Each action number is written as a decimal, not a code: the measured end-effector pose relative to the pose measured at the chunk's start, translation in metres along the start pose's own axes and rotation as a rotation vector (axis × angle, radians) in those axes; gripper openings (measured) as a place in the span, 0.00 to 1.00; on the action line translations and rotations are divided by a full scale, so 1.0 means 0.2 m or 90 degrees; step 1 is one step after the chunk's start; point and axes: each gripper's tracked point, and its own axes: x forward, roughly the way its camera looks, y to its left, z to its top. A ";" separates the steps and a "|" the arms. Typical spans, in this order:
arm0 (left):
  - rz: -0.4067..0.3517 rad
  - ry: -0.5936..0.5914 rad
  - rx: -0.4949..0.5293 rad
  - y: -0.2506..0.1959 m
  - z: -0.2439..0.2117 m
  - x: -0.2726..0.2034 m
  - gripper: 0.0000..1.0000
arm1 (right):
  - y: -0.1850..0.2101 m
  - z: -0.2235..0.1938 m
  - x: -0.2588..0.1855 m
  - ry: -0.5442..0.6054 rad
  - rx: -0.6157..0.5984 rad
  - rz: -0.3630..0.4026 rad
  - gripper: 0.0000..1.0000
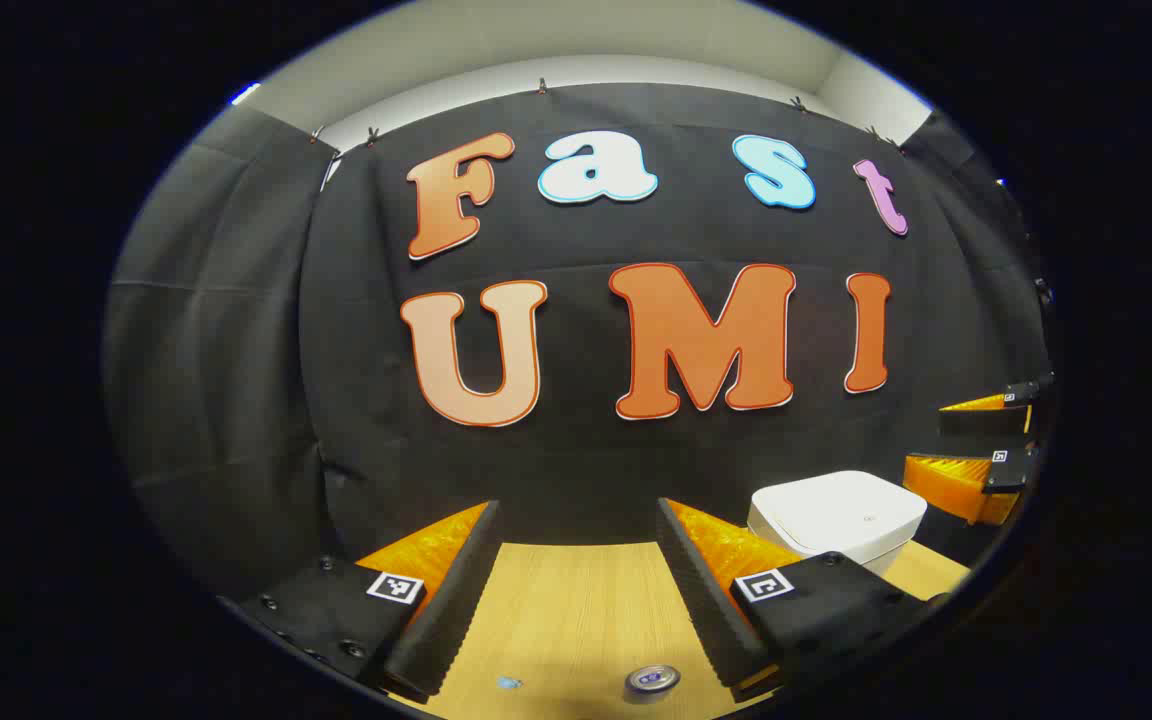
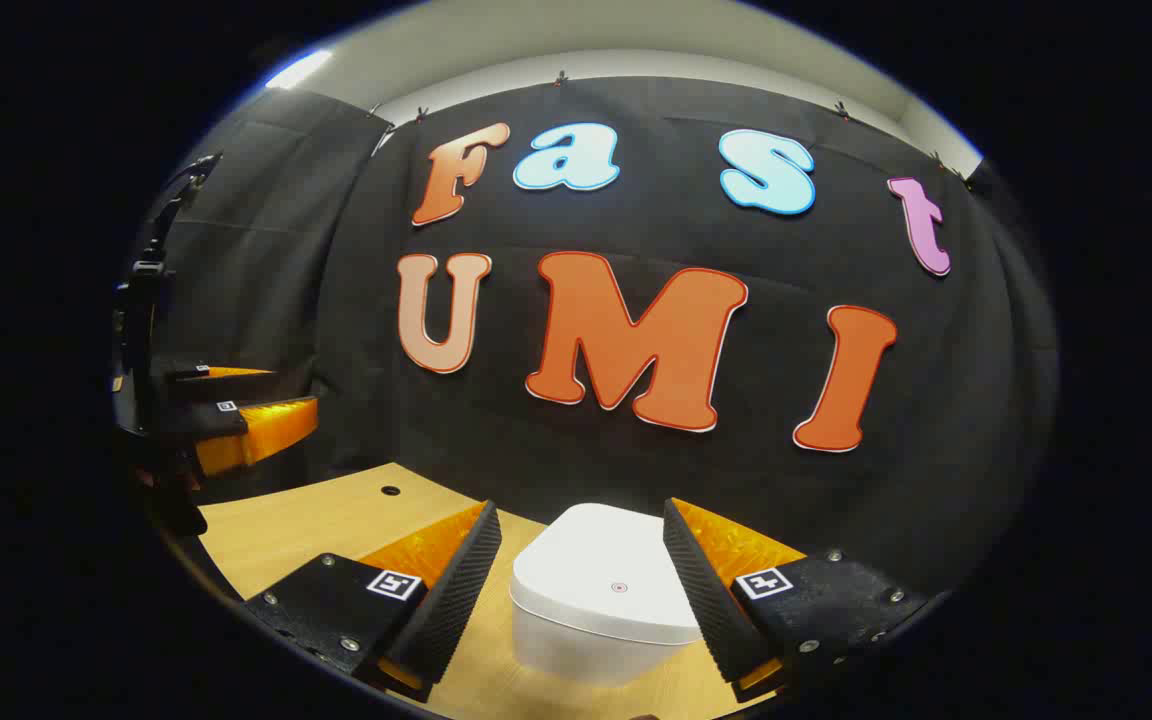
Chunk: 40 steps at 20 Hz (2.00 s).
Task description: Press the lid of the desktop garbage bin to open it, pick up the crumpled paper on the desktop and throw it into the bin, then pick up the pop can on the desktop and drop it into the bin, and finally close the garbage bin lid.
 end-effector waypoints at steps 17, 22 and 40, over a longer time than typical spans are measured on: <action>-0.003 0.013 -0.010 0.28 -0.11 0.11 0.99 | 0.13 0.02 0.10 0.018 0.001 -0.063 0.98; 0.006 0.022 -0.018 0.32 -0.15 0.12 1.00 | 0.12 -0.01 0.11 0.034 0.005 -0.069 0.98; 0.052 0.052 -0.022 0.40 -0.26 0.02 0.99 | 0.01 -0.19 0.18 0.209 0.007 -0.011 0.19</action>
